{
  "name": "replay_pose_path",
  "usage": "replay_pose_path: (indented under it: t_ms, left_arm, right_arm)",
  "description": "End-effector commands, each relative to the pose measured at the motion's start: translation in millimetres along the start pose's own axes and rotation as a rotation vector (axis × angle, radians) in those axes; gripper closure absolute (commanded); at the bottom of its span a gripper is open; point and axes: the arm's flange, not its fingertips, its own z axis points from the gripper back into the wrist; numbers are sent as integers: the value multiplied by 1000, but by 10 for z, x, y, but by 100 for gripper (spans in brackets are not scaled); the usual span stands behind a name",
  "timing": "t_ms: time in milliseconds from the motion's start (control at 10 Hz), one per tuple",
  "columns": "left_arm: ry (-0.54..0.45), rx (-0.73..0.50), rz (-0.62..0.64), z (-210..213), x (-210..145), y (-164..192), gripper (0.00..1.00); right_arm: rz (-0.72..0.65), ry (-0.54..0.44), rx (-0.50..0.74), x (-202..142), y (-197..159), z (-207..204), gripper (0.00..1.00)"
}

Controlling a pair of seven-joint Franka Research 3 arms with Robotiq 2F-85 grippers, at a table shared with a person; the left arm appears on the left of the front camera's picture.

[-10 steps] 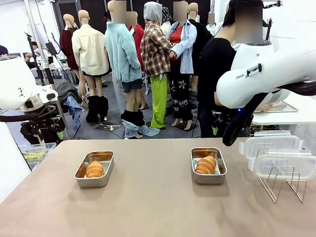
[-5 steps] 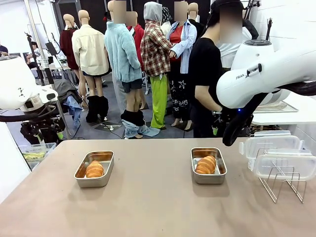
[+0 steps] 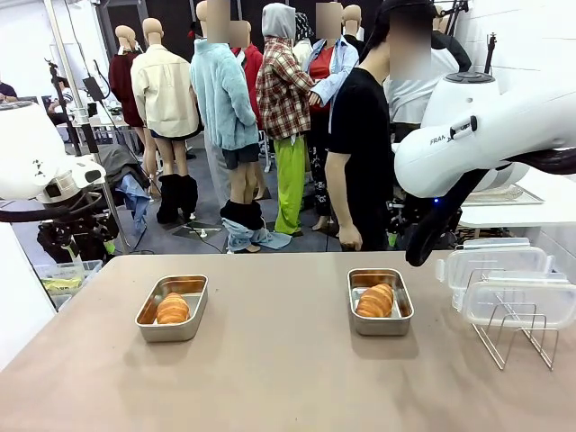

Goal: Place the bread in airtight containers.
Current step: Pick up one Airtight Container lid and hand it to the human.

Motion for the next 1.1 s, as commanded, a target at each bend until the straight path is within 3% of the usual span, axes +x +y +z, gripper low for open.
replay_pose_path:
  t_ms: [0, 1000]
  left_arm:
    - [2, 0, 0, 2, -4, 4, 18]
    - [2, 0, 0, 2, -4, 4, 18]
  right_arm:
    - [-5, -5, 8, -23, -1, -19, 10]
    - [-5, -5, 8, -23, -1, -19, 10]
